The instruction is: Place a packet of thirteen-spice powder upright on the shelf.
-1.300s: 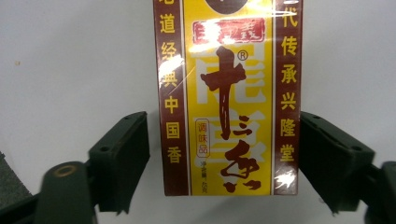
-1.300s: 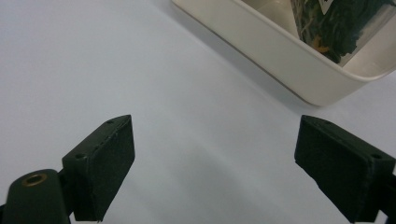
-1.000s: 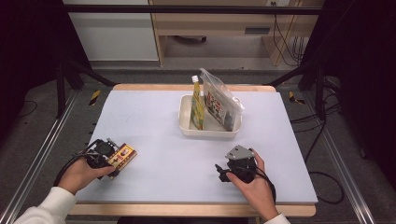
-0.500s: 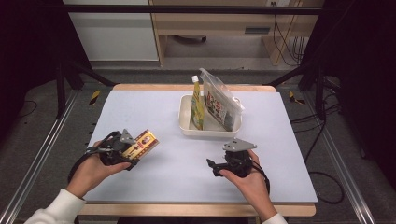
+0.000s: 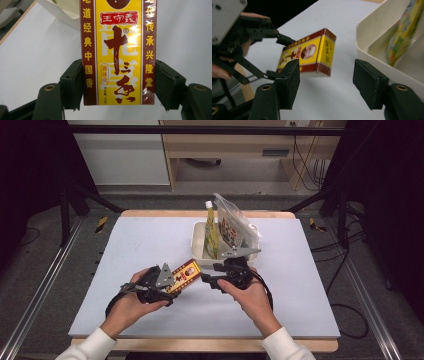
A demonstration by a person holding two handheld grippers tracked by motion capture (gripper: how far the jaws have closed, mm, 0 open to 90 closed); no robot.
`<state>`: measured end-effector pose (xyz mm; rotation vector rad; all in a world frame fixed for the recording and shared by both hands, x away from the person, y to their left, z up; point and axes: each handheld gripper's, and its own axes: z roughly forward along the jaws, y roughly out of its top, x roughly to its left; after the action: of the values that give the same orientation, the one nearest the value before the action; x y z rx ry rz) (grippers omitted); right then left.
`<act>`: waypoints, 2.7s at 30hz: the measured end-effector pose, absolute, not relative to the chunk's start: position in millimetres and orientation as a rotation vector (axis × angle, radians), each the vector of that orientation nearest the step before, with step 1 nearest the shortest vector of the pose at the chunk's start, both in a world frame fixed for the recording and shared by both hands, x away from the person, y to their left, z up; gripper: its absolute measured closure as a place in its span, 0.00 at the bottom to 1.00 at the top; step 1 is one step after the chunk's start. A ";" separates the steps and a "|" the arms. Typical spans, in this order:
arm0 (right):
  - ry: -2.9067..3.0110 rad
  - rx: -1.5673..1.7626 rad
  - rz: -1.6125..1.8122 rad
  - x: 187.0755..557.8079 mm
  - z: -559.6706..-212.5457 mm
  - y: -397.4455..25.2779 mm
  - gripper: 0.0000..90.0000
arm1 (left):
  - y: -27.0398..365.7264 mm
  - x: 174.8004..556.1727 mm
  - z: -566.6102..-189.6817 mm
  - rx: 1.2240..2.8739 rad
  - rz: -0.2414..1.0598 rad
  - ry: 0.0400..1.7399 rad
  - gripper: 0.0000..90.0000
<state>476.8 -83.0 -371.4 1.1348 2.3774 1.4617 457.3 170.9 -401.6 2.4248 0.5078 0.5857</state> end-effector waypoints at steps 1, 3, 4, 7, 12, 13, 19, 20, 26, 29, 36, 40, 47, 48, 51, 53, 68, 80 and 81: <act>2.389 1.146 1.460 478.3 -370.7 -81.8 0.44 | 170.1 455.6 -401.6 2.428 0.588 0.497 0.35; 2.417 1.157 1.471 481.4 -369.8 -79.1 0.45 | 169.1 452.7 -402.1 2.414 0.595 0.489 0.35; 2.432 1.160 1.482 482.9 -369.8 -77.5 0.45 | 169.2 452.0 -401.8 2.410 0.591 0.485 0.35; 2.456 1.155 1.459 485.5 -370.5 -71.7 0.46 | 168.6 450.1 -402.2 2.397 0.581 0.477 0.35; 2.495 1.181 1.449 488.8 -372.3 -66.1 0.47 | 168.3 447.3 -401.7 2.373 0.594 0.453 0.35; 2.501 1.191 1.450 489.8 -372.5 -66.0 0.48 | 168.5 447.1 -401.3 2.368 0.594 0.448 0.35; 2.533 1.232 1.481 493.1 -371.5 -64.5 0.55 | 168.2 444.8 -398.3 2.310 0.620 0.428 0.35; 2.538 1.232 1.486 493.2 -370.9 -64.1 0.56 | 168.3 444.7 -398.0 2.303 0.625 0.431 0.35; 2.554 1.325 1.468 495.1 -368.9 -65.4 0.62 | 167.6 447.1 -402.1 2.319 0.637 0.398 0.35; 2.558 1.364 1.458 495.7 -368.7 -65.5 0.66 | 167.0 449.1 -406.2 2.310 0.640 0.397 0.35; 2.538 1.455 1.515 495.9 -366.0 -66.4 0.75 | 166.5 452.7 -411.4 2.312 0.648 0.404 0.35; 2.506 1.456 1.523 492.5 -361.4 -64.7 0.76 | 165.8 453.5 -409.9 2.290 0.661 0.417 0.34; 2.352 1.432 1.406 485.0 -341.7 -60.2 0.76 | 172.7 451.4 -410.6 2.254 0.606 0.533 0.18; 2.328 1.426 1.384 484.9 -338.3 -59.2 0.76 | 176.5 450.1 -411.9 2.249 0.595 0.554 0.16; 2.270 1.413 1.332 485.7 -328.7 -56.2 0.76 | 186.9 445.1 -417.4 2.231 0.588 0.611 0.13; 2.242 1.399 1.307 487.1 -322.8 -54.4 0.76 | 197.6 440.2 -424.0 2.218 0.599 0.657 0.12; 2.063 1.480 1.214 515.2 -294.5 -53.8 0.76 | 271.0 398.6 -449.2 2.175 0.672 0.955 0.10; 2.002 1.531 1.159 537.5 -293.3 -39.7 0.76 | 270.9 399.2 -449.1 2.184 0.705 0.953 0.10; 2.000 1.528 1.156 538.6 -294.0 -39.4 0.76 | 271.2 399.4 -449.2 2.183 0.703 0.954 0.10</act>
<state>538.6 -39.4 -294.0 1.5277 1.9998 1.1563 399.4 271.2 -449.2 2.1827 0.9539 0.7034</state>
